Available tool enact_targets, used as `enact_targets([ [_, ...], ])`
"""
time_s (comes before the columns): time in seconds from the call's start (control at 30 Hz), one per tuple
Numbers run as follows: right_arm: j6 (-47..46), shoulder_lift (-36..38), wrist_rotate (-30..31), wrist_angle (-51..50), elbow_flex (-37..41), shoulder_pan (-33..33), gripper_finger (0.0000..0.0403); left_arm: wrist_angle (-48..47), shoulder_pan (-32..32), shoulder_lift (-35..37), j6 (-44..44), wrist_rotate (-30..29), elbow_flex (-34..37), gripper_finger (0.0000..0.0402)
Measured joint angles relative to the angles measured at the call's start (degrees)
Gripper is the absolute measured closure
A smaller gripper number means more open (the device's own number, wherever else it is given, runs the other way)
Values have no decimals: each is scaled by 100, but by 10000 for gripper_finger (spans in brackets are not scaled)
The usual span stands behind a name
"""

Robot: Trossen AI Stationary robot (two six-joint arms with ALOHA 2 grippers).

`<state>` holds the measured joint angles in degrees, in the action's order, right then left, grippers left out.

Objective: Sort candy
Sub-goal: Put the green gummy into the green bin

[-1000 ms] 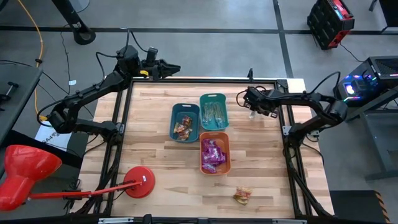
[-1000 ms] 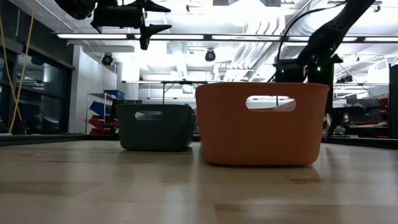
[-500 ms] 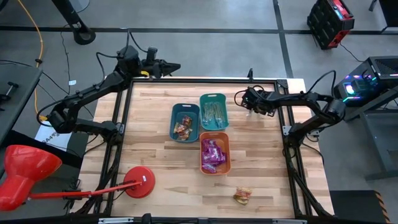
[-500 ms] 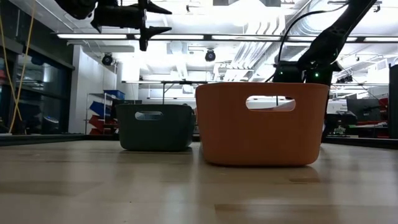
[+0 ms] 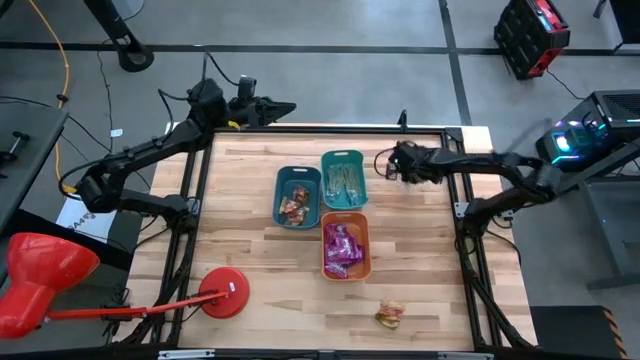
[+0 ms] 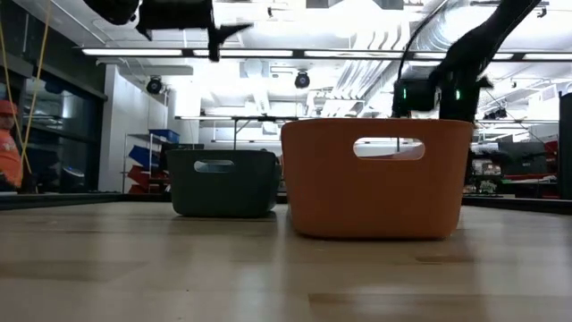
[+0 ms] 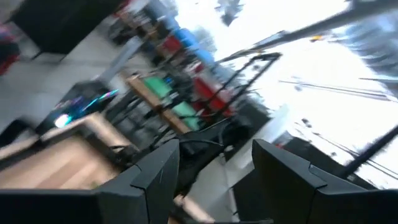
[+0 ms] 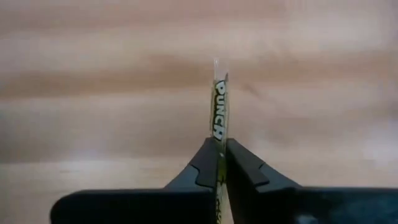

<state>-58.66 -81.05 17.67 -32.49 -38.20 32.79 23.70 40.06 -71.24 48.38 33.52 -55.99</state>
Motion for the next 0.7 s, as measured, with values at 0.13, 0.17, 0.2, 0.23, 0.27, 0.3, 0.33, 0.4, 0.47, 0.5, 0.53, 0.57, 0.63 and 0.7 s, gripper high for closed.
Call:
enact_targets([
  [0.13, 714, 885, 43, 809, -214, -259, 400, 844, -284, 4, -5, -80, 0, 204],
  [0.17, 946, 1001, -180, 1159, -214, -347, 400, 976, -342, 4, -55, -177, 0, 204],
  [0.2, 1082, 1081, -503, 1530, -218, -420, 400, 1076, -400, 4, -92, -280, 0, 204],
  [0.23, 1137, 1132, -857, 1826, -225, -488, 400, 1126, -443, 4, -117, -371, 0, 204],
  [0.27, 1170, 1147, -1215, 2075, -228, -543, 401, 1145, -466, 5, -148, -465, 0, 204],
  [0.3, 1175, 1121, -1517, 2290, -232, -600, 401, 1144, -484, 7, -150, -542, 0, 204],
  [0.33, 1126, 1044, -1689, 2454, -232, -688, 401, 1139, -504, 5, -147, -570, 0, 204],
  [0.4, 961, 850, -1705, 2791, -225, -912, 399, 1096, -531, 4, -147, -585, 0, 204],
  [0.47, 784, 662, -1494, 3216, -225, -1119, 394, 1089, -567, 4, -146, -606, 0, 204],
  [0.5, 681, 548, -1420, 3401, -229, -1191, 389, 1087, -580, 4, -148, -623, 0, 204],
  [0.53, 622, 440, -1367, 3501, -232, -1232, 384, 1085, -599, 4, -146, -653, 0, 204],
  [0.57, 574, 350, -1355, 3515, -231, -1253, 375, 1086, -620, 4, -146, -698, 0, 204],
  [0.63, 405, 236, -1349, 3506, -225, -1258, 354, 1083, -643, 4, -146, -750, 0, 204],
  [0.7, 274, 202, -1409, 3544, -225, -1256, 326, 1081, -652, 4, -145, -773, 0, 204],
])
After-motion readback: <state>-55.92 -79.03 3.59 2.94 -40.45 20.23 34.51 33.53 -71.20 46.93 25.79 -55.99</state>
